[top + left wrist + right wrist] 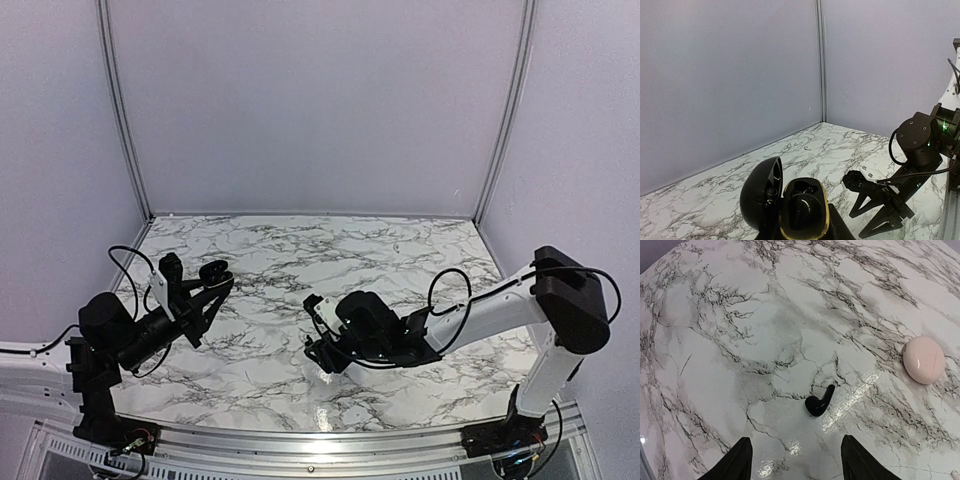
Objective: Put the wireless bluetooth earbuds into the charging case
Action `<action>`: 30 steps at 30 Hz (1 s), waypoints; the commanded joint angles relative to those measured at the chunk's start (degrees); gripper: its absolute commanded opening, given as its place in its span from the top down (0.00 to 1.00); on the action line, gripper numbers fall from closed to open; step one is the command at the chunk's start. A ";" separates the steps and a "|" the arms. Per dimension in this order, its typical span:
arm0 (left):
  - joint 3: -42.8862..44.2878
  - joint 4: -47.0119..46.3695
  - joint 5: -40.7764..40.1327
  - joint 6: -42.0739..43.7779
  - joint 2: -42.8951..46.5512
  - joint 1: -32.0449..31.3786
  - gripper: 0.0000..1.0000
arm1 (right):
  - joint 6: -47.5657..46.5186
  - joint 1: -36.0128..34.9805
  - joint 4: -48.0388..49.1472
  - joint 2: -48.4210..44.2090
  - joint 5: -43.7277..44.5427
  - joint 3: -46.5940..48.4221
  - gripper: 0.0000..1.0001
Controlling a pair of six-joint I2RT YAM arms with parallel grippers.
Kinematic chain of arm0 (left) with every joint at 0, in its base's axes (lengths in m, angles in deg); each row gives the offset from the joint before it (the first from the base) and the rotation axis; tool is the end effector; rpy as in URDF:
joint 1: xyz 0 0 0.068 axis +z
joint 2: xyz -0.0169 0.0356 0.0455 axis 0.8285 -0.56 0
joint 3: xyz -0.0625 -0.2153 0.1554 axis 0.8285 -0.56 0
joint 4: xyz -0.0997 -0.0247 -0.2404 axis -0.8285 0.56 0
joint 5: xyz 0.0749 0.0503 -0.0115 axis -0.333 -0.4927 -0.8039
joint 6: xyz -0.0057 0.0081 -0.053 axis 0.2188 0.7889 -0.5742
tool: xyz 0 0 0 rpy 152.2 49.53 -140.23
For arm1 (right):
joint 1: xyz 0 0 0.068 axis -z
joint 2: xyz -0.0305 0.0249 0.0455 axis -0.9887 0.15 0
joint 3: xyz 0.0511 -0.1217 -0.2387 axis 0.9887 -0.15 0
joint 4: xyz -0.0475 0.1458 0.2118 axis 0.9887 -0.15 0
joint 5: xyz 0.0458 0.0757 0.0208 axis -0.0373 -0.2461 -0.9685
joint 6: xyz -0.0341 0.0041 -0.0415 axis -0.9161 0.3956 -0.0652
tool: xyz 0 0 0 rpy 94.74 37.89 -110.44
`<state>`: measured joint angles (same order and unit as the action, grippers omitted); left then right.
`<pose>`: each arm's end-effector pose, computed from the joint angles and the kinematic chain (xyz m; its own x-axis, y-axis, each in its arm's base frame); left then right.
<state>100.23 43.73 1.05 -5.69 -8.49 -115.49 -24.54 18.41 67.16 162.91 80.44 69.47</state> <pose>0.0992 -0.1516 0.2514 0.1645 -0.1095 -0.9803 0.7039 0.7093 0.0389 0.1593 0.3046 0.1540 -0.4878 -0.4432 -0.7521 -0.7595 0.6402 0.1154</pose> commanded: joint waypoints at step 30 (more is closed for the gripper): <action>-0.24 -2.45 -1.25 1.39 0.68 0.31 1.00 | -8.54 1.20 6.37 13.46 8.04 5.02 0.64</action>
<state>100.18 43.54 0.81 -5.18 -8.03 -115.49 -32.80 18.50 73.72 175.10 88.64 73.86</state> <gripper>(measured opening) 0.253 0.371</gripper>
